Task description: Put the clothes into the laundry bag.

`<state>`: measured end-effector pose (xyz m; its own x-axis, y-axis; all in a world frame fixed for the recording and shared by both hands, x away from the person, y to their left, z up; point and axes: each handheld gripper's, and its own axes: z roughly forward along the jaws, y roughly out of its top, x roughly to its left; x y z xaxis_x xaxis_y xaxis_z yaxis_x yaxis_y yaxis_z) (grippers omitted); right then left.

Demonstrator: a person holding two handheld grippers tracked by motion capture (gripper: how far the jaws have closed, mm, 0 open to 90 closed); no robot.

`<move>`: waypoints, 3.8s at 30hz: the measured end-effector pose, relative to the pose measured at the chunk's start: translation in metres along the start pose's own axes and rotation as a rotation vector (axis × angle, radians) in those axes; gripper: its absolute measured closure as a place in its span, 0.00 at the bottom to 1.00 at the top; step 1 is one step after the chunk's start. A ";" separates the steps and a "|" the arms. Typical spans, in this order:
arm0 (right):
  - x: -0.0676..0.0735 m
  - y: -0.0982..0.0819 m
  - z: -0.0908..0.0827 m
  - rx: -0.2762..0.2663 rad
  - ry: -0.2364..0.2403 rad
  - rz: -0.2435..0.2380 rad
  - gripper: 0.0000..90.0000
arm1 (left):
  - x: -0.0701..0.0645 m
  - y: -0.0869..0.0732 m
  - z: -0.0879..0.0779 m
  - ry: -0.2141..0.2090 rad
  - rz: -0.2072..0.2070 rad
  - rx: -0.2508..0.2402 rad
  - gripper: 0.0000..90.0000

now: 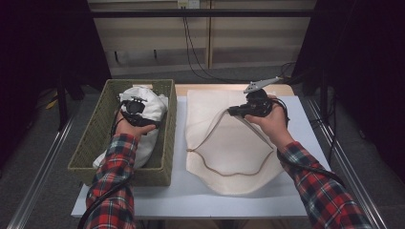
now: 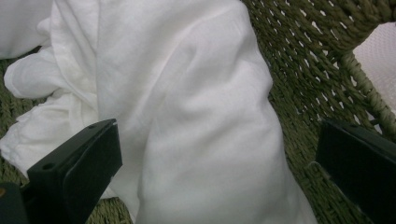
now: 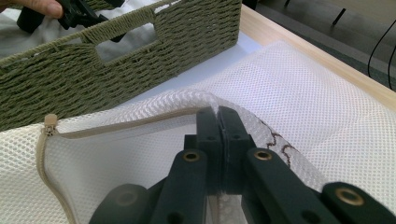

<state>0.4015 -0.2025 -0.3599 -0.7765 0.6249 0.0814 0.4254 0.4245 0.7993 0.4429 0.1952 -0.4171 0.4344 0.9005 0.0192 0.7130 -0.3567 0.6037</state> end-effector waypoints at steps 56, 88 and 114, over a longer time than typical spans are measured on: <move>-0.007 -0.013 -0.010 -0.004 -0.041 0.031 0.99 | 0.005 -0.017 0.025 -0.009 0.021 0.186 0.64; -0.011 -0.011 -0.001 -0.004 -0.034 0.041 0.99 | 0.029 0.011 -0.063 -0.169 -0.112 -0.078 0.67; -0.017 -0.015 -0.003 -0.003 -0.040 0.062 0.99 | -0.013 0.065 -0.124 -0.386 -0.071 -0.212 0.67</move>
<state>0.4071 -0.2212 -0.3712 -0.7292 0.6759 0.1071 0.4708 0.3820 0.7953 0.4156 0.1913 -0.2796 0.5910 0.7478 -0.3025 0.6372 -0.2028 0.7436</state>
